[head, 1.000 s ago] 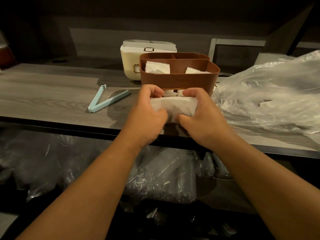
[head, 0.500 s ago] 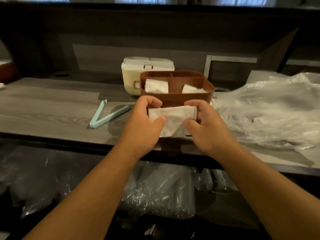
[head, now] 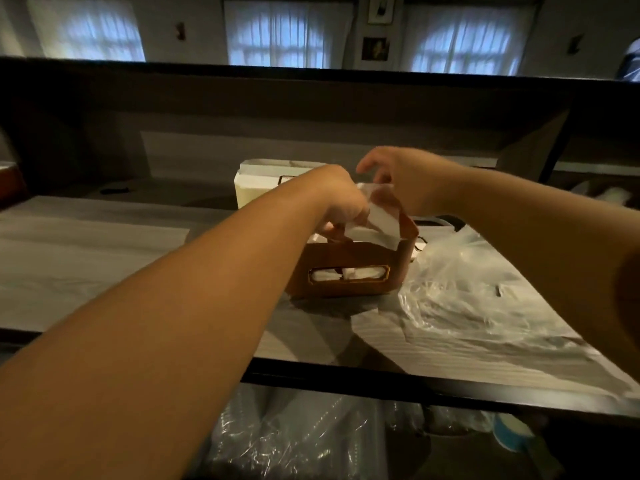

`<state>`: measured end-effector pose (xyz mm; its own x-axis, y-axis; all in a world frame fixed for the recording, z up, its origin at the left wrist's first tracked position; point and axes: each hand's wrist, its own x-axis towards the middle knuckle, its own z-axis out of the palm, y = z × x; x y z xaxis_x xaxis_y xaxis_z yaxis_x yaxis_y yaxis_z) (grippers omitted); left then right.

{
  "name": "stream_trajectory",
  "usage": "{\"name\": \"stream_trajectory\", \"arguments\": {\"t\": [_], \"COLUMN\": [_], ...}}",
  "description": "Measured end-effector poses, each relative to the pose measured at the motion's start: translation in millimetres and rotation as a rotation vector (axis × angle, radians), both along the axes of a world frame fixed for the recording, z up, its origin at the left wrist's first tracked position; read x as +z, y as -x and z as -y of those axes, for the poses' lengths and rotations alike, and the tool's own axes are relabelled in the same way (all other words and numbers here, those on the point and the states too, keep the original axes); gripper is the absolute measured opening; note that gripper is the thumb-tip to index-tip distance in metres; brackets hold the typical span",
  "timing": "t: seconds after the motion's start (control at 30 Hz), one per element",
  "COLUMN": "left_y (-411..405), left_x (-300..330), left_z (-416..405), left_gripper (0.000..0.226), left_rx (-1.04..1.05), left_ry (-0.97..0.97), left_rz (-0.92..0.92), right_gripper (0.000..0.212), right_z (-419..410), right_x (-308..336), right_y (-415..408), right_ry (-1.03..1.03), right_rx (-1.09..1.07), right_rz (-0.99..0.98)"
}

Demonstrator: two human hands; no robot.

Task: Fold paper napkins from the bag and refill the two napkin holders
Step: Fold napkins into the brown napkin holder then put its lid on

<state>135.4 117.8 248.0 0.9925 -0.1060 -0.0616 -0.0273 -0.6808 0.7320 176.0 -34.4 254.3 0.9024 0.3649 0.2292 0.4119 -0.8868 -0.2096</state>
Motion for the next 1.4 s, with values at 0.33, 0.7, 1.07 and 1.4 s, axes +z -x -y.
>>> {"name": "stream_trajectory", "arguments": {"t": [0.33,0.7,1.07,1.4], "left_y": [-23,-22,-10,42], "left_x": [-5,-9,16,-70], "left_z": [17,24,36,156], "left_gripper": [0.028,0.031,0.021,0.026], "left_rx": [-0.076,-0.107,-0.069,-0.444], "left_ry": [-0.232,-0.414,-0.447,-0.023], "left_rz": [-0.141,-0.093,0.237,0.265], "right_gripper": [0.041,0.023,0.018,0.029], "right_z": [1,0,41,150], "right_x": [-13,-11,20,-43], "right_y": [-17,-22,44,92], "right_ry": [0.318,0.629,0.123,0.37], "right_rx": [0.12,0.06,-0.043,-0.284], "right_rz": [0.058,-0.181,0.065,-0.226]}}
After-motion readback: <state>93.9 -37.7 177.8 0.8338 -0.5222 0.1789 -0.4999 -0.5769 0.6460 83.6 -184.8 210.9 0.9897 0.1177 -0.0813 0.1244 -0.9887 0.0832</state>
